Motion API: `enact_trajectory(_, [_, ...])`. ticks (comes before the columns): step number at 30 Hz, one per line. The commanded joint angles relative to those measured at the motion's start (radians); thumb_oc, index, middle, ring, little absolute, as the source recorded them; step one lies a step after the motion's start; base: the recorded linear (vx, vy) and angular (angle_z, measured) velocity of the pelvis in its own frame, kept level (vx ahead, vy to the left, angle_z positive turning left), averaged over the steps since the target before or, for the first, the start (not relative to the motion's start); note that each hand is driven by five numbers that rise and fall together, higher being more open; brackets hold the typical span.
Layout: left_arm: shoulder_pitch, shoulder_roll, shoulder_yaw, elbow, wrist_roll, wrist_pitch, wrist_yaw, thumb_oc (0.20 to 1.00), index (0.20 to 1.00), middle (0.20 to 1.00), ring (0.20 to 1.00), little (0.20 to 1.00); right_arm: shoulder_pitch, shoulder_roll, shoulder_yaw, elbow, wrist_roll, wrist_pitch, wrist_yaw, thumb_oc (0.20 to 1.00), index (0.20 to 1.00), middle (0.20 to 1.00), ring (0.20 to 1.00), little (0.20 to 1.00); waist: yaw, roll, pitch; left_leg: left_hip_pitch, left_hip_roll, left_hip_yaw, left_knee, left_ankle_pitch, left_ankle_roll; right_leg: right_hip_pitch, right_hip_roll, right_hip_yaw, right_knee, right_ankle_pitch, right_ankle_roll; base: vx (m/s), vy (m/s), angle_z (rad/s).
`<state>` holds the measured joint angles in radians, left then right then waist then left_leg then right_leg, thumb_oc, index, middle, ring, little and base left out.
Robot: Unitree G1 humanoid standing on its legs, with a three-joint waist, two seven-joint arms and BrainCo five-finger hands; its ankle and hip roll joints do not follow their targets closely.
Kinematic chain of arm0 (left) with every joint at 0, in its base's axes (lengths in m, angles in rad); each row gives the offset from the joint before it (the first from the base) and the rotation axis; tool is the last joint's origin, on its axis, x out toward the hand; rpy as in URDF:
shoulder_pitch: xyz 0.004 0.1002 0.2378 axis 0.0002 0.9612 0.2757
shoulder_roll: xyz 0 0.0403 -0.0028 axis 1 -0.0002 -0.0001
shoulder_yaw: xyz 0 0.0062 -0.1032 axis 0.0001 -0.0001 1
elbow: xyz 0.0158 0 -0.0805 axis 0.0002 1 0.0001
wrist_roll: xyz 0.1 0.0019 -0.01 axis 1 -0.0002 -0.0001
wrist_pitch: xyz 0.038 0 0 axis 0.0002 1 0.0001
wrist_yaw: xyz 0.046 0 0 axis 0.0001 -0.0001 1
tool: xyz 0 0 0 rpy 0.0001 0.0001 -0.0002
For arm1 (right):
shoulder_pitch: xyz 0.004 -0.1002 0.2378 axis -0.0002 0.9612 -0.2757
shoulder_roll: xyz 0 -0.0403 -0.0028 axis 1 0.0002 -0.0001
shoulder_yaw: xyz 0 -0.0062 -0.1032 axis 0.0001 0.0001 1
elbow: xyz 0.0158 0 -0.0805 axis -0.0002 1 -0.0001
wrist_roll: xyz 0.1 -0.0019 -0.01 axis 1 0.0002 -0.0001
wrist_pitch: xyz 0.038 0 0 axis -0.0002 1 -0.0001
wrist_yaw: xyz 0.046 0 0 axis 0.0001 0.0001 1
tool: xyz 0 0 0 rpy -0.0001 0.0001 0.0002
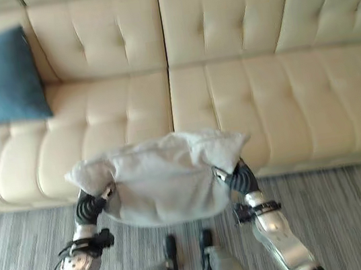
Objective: Pick up all the scattered cushions and arrange them neatly on the sofa.
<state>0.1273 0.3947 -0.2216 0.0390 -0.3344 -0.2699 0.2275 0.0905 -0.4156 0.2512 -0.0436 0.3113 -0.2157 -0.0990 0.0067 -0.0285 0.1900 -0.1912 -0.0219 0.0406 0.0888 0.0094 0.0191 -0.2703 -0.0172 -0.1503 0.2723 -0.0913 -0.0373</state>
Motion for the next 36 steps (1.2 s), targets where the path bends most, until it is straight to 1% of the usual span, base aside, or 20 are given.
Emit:
enact_trajectory(1, [-0.083, -0.005, 0.013, -0.049, -0.019, -0.069, -0.078, 0.200, 0.200, 0.200, 0.200, 0.200, -0.040, 0.020, -0.043, -0.079, -0.021, -0.072, 0.064, 0.200, 0.200, 0.200, 0.200, 0.200, -0.017, -0.020, -0.032, 0.035, 0.056, -0.029, 0.081, 0.016, -0.097, 0.164, -0.010, 0.034, -0.175, 0.044, 0.076, 0.16, -0.129, 0.19])
enact_trajectory(4, [-0.073, -0.005, 0.013, -0.047, -0.026, -0.064, -0.083, 0.200, 0.200, 0.200, 0.200, 0.200, -0.015, 0.018, -0.056, -0.079, -0.020, -0.069, 0.064, 0.200, 0.200, 0.200, 0.200, 0.200, -0.015, -0.029, -0.034, 0.004, 0.064, -0.033, 0.172, 0.047, -0.103, 0.201, -0.004, 0.027, -0.186, 0.038, 0.061, 0.10, -0.118, 0.15])
enact_trajectory(6, [-0.060, -0.016, 0.011, -0.045, -0.028, -0.054, -0.092, 0.200, 0.200, 0.200, 0.200, 0.200, 0.004, 0.012, -0.075, -0.082, -0.004, -0.064, 0.060, 0.200, 0.200, 0.200, 0.200, 0.200, -0.014, -0.043, -0.036, -0.069, 0.064, -0.010, 0.327, 0.049, -0.077, 0.238, -0.007, 0.025, -0.204, 0.028, 0.046, 0.09, -0.166, 0.26])
enact_trajectory(7, [-0.059, -0.016, 0.011, -0.046, -0.029, -0.054, -0.092, 0.200, 0.200, 0.200, 0.200, 0.200, 0.004, 0.012, -0.075, -0.082, -0.004, -0.064, 0.060, 0.200, 0.200, 0.200, 0.200, 0.200, -0.015, -0.043, -0.037, -0.072, 0.064, -0.011, 0.330, 0.048, -0.076, 0.237, -0.007, 0.025, -0.205, 0.028, 0.046, 0.10, -0.107, 0.28])
enact_trajectory(10, [-0.035, -0.017, 0.016, -0.055, -0.019, -0.042, -0.099, 0.200, 0.200, 0.200, 0.200, 0.200, 0.004, 0.018, -0.088, -0.090, 0.003, -0.060, 0.051, 0.200, 0.200, 0.200, 0.200, 0.200, -0.005, -0.049, -0.055, -0.113, 0.045, 0.054, 0.261, -0.016, -0.050, 0.259, -0.012, 0.032, -0.228, 0.019, 0.055, 0.15, 0.002, 0.21])
enact_trajectory(12, [-0.028, -0.015, 0.020, -0.055, -0.015, -0.037, -0.101, 0.200, 0.200, 0.200, 0.200, 0.200, 0.002, 0.018, -0.090, -0.092, 0.002, -0.059, 0.048, 0.200, 0.200, 0.200, 0.200, 0.200, 0.001, -0.051, -0.060, -0.123, 0.034, 0.074, 0.218, -0.020, -0.045, 0.268, -0.009, 0.041, -0.237, 0.016, 0.060, 0.17, 0.048, 0.17])
enact_trajectory(13, [-0.010, -0.015, 0.030, -0.058, -0.009, -0.030, -0.103, 0.200, 0.200, 0.200, 0.200, 0.200, 0.001, 0.020, -0.094, -0.095, 0.003, -0.054, 0.042, 0.200, 0.200, 0.200, 0.200, 0.200, 0.017, -0.042, -0.069, -0.153, 0.009, 0.104, 0.127, 0.023, -0.047, 0.297, 0.011, 0.058, -0.258, 0.009, 0.069, 0.24, 0.080, 0.01])
enact_trajectory(15, [0.003, -0.017, 0.039, -0.061, -0.005, -0.027, -0.101, 0.200, 0.200, 0.200, 0.200, 0.200, 0.003, 0.027, -0.095, -0.092, 0.006, -0.053, 0.037, 0.200, 0.200, 0.200, 0.200, 0.200, 0.038, -0.035, -0.075, -0.166, -0.005, 0.129, 0.045, 0.087, -0.058, 0.331, 0.033, 0.078, -0.273, -0.001, 0.076, 0.28, 0.081, -0.21])
enact_trajectory(18, [0.017, -0.018, 0.050, -0.072, -0.005, -0.024, -0.102, 0.200, 0.200, 0.200, 0.200, 0.200, 0.002, 0.040, -0.098, -0.089, 0.011, -0.049, 0.031, 0.200, 0.200, 0.200, 0.200, 0.200, 0.070, -0.037, -0.071, -0.211, -0.010, 0.129, 0.031, 0.121, -0.068, 0.372, 0.043, 0.119, -0.271, -0.012, 0.077, 0.25, 0.097, -0.61])
enact_trajectory(19, [0.032, -0.017, 0.061, -0.078, -0.008, -0.028, -0.114, 0.200, 0.200, 0.200, 0.200, 0.200, 0.002, 0.048, -0.095, -0.097, 0.015, -0.045, 0.045, 0.200, 0.200, 0.200, 0.200, 0.200, 0.082, -0.033, -0.079, -0.183, -0.007, 0.116, -0.014, 0.119, -0.055, 0.386, 0.044, 0.134, -0.268, -0.023, 0.081, 0.40, 0.200, -0.62])
enact_trajectory(20, [0.046, -0.012, 0.064, -0.088, 0.001, -0.027, -0.121, 0.200, 0.200, 0.200, 0.200, 0.200, 0.005, 0.055, -0.087, -0.103, 0.012, -0.049, 0.057, 0.200, 0.200, 0.200, 0.200, 0.200, 0.082, -0.037, -0.098, -0.158, -0.011, 0.099, -0.019, 0.117, -0.033, 0.396, 0.030, 0.140, -0.253, -0.031, 0.095, 0.33, 0.166, -0.68])
enact_trajectory(23, [0.049, 0.001, 0.071, -0.087, 0.001, -0.026, -0.120, 0.200, 0.200, 0.200, 0.200, 0.200, -0.001, 0.065, -0.074, -0.095, 0.012, -0.047, 0.067, 0.200, 0.200, 0.200, 0.200, 0.200, 0.089, -0.050, -0.105, -0.134, -0.016, 0.115, -0.006, 0.095, -0.017, 0.398, -0.002, 0.147, -0.208, -0.033, 0.120, 0.26, 0.170, -0.79])
enact_trajectory(25, [0.053, 0.013, 0.072, -0.093, 0.002, -0.022, -0.124, 0.200, 0.200, 0.200, 0.200, 0.200, -0.008, 0.075, -0.066, -0.105, 0.009, -0.043, 0.080, 0.200, 0.200, 0.200, 0.200, 0.200, 0.089, -0.064, -0.105, -0.101, -0.020, 0.128, 0.001, 0.064, -0.001, 0.380, -0.031, 0.154, -0.137, -0.007, 0.141, 0.15, 0.114, -0.38])
enact_trajectory(26, [0.052, 0.013, 0.072, -0.093, 0.002, -0.022, -0.124, 0.200, 0.200, 0.200, 0.200, 0.200, -0.008, 0.074, -0.066, -0.105, 0.009, -0.043, 0.080, 0.200, 0.200, 0.200, 0.200, 0.200, 0.091, -0.062, -0.107, -0.103, -0.017, 0.129, 0.000, 0.066, -0.001, 0.376, -0.028, 0.156, -0.138, -0.004, 0.140, 0.18, 0.167, -0.33])
enact_trajectory(27, [0.047, 0.023, 0.085, -0.093, 0.006, -0.022, -0.116, 0.200, 0.200, 0.200, 0.200, 0.200, -0.032, 0.079, -0.053, -0.100, -0.002, -0.046, 0.083, 0.200, 0.200, 0.200, 0.200, 0.200, 0.097, -0.062, -0.103, -0.073, -0.021, 0.140, 0.007, 0.030, 0.019, 0.348, -0.058, 0.151, -0.049, 0.019, 0.167, 0.14, 0.149, -0.21])
enact_trajectory(29, [0.039, 0.036, 0.084, -0.091, 0.010, -0.022, -0.112, 0.200, 0.200, 0.200, 0.200, 0.200, -0.045, 0.089, -0.051, -0.100, -0.003, -0.044, 0.086, 0.200, 0.200, 0.200, 0.200, 0.200, 0.097, -0.057, -0.102, -0.053, -0.014, 0.151, 0.009, 0.013, 0.031, 0.302, -0.074, 0.142, 0.030, 0.075, 0.189, 0.12, 0.135, -0.18])
enact_trajectory(31, [0.029, 0.038, 0.087, -0.089, 0.018, -0.026, -0.105, 0.200, 0.200, 0.200, 0.200, 0.200, -0.049, 0.093, -0.049, -0.104, -0.010, -0.045, 0.089, 0.200, 0.200, 0.200, 0.200, 0.200, 0.089, -0.040, -0.094, -0.010, -0.010, 0.138, -0.009, 0.001, 0.037, 0.223, -0.076, 0.119, 0.089, 0.084, 0.186, 0.08, 0.092, -0.30])
enact_trajectory(33, [0.028, 0.037, 0.090, -0.087, 0.018, -0.029, -0.102, 0.200, 0.200, 0.200, 0.200, 0.200, -0.053, 0.094, -0.046, -0.104, -0.010, -0.047, 0.090, 0.200, 0.200, 0.200, 0.200, 0.200, 0.085, -0.033, -0.093, 0.007, -0.007, 0.137, -0.021, -0.005, 0.037, 0.197, -0.086, 0.097, 0.072, 0.078, 0.181, 0.09, 0.036, -0.24])
enact_trajectory(34, [0.028, 0.033, 0.096, -0.088, 0.018, -0.029, -0.102, 0.200, 0.200, 0.200, 0.200, 0.200, -0.069, 0.095, -0.042, -0.101, -0.011, -0.044, 0.089, 0.200, 0.200, 0.200, 0.200, 0.200, 0.075, -0.013, -0.085, 0.041, 0.006, 0.131, -0.043, -0.015, 0.029, 0.139, -0.117, 0.032, 0.019, 0.058, 0.165, 0.16, -0.023, 0.14])
enact_trajectory(36, [0.025, 0.024, 0.100, -0.081, 0.017, -0.028, -0.110, 0.200, 0.200, 0.200, 0.200, 0.200, -0.074, 0.092, -0.047, -0.098, -0.014, -0.038, 0.095, 0.200, 0.200, 0.200, 0.200, 0.200, 0.049, -0.005, -0.060, 0.083, 0.001, 0.104, -0.048, -0.028, 0.016, 0.108, -0.136, 0.017, -0.095, 0.087, 0.170, 0.18, -0.078, 0.05])
